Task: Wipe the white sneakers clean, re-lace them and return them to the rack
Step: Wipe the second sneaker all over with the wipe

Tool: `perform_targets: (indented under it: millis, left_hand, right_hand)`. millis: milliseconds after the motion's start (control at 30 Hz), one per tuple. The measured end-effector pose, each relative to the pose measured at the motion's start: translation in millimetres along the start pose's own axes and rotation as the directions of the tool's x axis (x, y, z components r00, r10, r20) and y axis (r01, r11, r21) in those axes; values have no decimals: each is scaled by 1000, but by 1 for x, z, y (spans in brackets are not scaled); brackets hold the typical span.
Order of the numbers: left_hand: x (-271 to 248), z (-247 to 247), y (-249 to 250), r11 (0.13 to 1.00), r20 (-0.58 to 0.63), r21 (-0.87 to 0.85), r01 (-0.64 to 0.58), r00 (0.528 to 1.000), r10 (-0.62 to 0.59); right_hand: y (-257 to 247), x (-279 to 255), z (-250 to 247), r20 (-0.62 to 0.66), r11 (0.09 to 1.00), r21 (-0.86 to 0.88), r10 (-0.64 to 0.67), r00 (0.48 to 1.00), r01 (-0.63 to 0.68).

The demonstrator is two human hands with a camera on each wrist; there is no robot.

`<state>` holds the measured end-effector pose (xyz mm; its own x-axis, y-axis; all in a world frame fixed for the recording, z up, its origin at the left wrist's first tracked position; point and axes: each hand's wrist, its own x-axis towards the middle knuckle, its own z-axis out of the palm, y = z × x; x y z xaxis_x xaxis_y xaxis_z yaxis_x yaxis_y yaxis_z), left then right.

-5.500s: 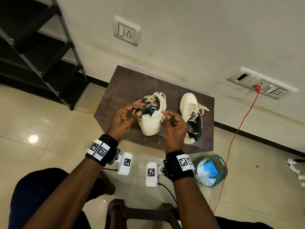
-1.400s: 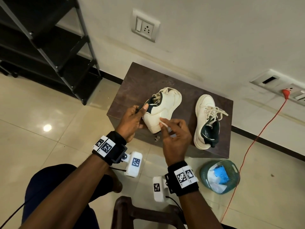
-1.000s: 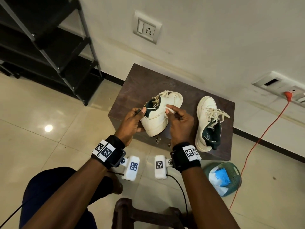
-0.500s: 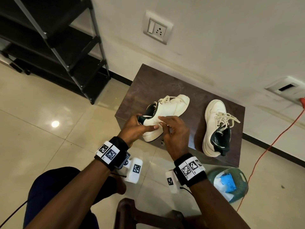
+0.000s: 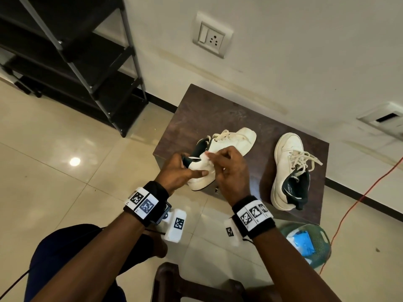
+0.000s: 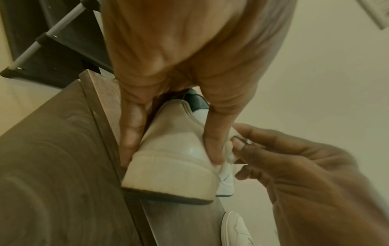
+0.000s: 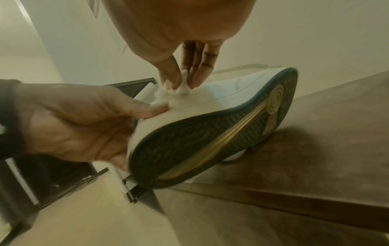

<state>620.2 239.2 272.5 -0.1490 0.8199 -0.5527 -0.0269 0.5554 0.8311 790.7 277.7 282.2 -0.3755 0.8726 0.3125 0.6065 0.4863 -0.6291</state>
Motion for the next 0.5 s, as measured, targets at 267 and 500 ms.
perform_targets:
  millis: [267,500]
  left_hand:
    - [-3,6,-7,951,-19,286,-115,992,125]
    - [-4,7,-11,927,11,342,-156,987,162]
  right_hand:
    - [-5,13,-6,-113,975,-80,197,974,-206]
    - [1,-12,-8,-1,997,-4,71,997,-71]
